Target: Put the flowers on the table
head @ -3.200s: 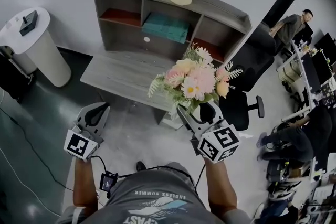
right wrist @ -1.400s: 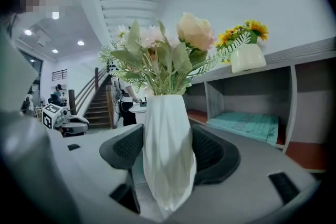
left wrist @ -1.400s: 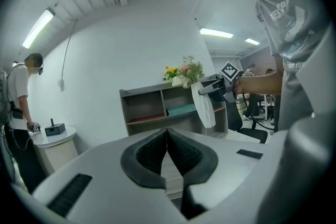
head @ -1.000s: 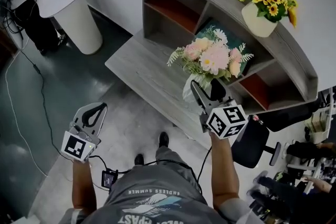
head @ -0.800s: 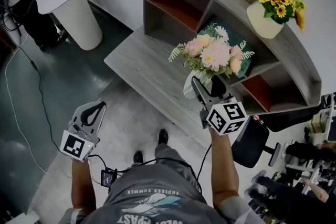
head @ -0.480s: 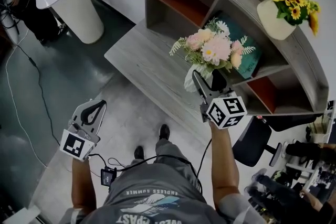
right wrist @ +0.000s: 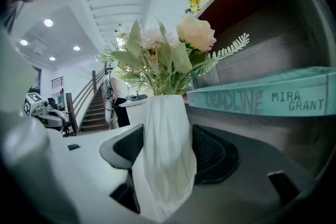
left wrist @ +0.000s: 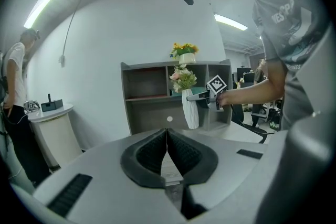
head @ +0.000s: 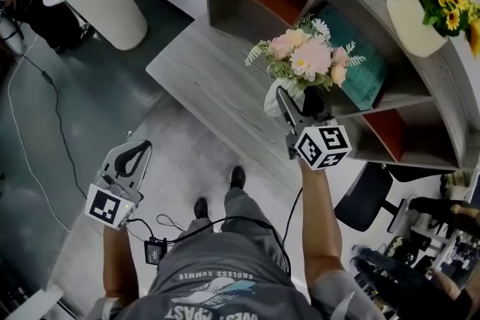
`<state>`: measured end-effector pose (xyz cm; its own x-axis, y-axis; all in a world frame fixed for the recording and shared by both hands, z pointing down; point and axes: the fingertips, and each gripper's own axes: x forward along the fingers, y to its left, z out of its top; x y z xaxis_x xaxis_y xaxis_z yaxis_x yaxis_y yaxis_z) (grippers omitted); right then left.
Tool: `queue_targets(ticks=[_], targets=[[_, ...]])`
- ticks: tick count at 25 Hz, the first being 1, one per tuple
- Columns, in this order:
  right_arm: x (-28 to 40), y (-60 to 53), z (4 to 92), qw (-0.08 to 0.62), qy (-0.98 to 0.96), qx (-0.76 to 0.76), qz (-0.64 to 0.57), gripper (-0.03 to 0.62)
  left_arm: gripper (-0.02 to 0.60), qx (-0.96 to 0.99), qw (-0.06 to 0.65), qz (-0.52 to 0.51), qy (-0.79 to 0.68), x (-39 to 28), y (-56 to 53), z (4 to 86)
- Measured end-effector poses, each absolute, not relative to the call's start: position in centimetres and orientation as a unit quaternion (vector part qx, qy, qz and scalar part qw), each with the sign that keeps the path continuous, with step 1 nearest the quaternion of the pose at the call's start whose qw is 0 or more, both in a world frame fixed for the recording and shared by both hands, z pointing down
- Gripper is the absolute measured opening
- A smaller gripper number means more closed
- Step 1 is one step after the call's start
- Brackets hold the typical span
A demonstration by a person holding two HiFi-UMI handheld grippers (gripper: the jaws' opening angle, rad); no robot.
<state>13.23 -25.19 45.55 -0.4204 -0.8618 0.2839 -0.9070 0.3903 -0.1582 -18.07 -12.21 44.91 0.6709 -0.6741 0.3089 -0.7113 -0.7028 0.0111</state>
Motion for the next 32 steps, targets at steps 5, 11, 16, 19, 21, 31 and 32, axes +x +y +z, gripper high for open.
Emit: queue_targets(ticks=[5, 11, 16, 19, 21, 31, 32], targets=[[13.1, -24.5, 43.3, 0.074, -0.835, 0.527, 0.143, 0.307, 0.017, 0.913, 0.054, 0.152, -0.374, -18.0, -10.8, 41.8], [11.6, -21.2, 38.1, 0.061, -0.847, 0.514, 0.123, 0.307, 0.017, 0.904, 0.059, 0.158, -0.392, -19.1, -5.9, 35.8], [10.0, -20.2, 36.8, 0.054, -0.856, 0.502, 0.112, 0.307, 0.017, 0.896, 0.070, 0.168, -0.404, -19.9, -3.4, 33.2], [10.2, -20.7, 36.8, 0.055, -0.856, 0.499, 0.119, 0.307, 0.017, 0.893, 0.077, 0.179, -0.406, -19.3, -3.4, 32.0], [10.7, -21.7, 38.1, 0.052, -0.856, 0.499, 0.123, 0.307, 0.017, 0.890, 0.079, 0.187, -0.407, -18.8, -4.1, 32.5], [11.0, -23.2, 39.0, 0.062, -0.859, 0.493, 0.124, 0.307, 0.017, 0.886, 0.097, 0.197, -0.408, -18.0, -4.6, 31.8], [11.0, -23.2, 38.9, 0.065, -0.858, 0.494, 0.124, 0.307, 0.017, 0.886, 0.098, 0.196, -0.408, -18.0, -4.5, 31.5]])
